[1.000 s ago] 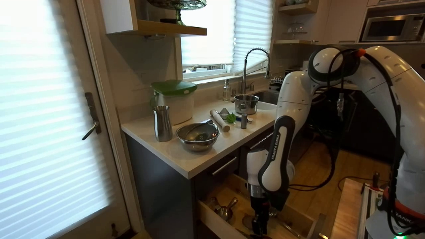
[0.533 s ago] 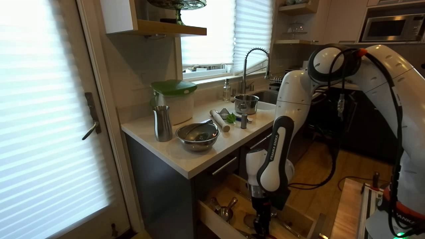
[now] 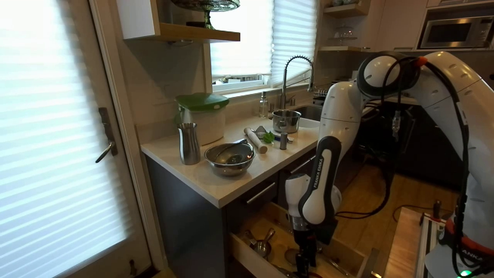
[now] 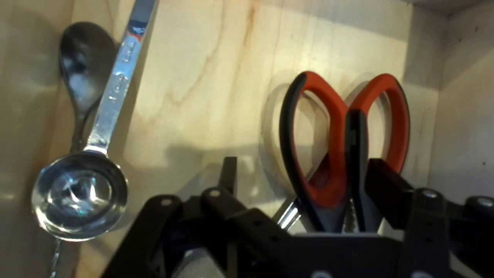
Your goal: Take the pair of scissors out of the drawer and put it in the pot
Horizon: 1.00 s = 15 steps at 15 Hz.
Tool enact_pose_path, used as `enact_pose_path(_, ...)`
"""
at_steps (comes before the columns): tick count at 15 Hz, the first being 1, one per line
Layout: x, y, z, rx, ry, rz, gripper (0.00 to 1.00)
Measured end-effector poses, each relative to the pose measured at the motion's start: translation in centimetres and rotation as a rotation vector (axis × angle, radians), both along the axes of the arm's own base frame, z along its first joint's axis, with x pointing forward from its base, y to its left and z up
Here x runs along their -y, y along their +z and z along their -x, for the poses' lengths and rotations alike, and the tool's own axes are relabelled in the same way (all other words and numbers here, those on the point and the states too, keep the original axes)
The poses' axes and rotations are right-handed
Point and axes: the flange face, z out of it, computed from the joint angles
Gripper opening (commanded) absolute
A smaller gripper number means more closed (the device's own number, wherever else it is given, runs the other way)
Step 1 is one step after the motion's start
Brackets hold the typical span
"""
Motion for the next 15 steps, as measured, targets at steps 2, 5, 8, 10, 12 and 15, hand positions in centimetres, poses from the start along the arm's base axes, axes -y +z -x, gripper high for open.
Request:
enact_pose_path(2, 0.1, 0.01, -0.01, 0.001, 0.0, 0.002, 0.75)
enact_pose_path(5, 0.3, 0.19, 0.03, 0.004, 0.006, 0.003, 0.66)
enact_pose_path(8, 0.58, 0.45, 0.32, 0.005, 0.025, 0.002, 0.57)
enact_pose_path(10, 0.74, 0.6, 0.48, 0.006, 0.035, 0.001, 0.54)
enact_pose_path(12, 0.78, 0.71, 0.47, 0.01, 0.045, -0.001, 0.5)
enact_pose_path(15, 0.61, 0.63, 0.49, 0.008, 0.056, 0.005, 0.47)
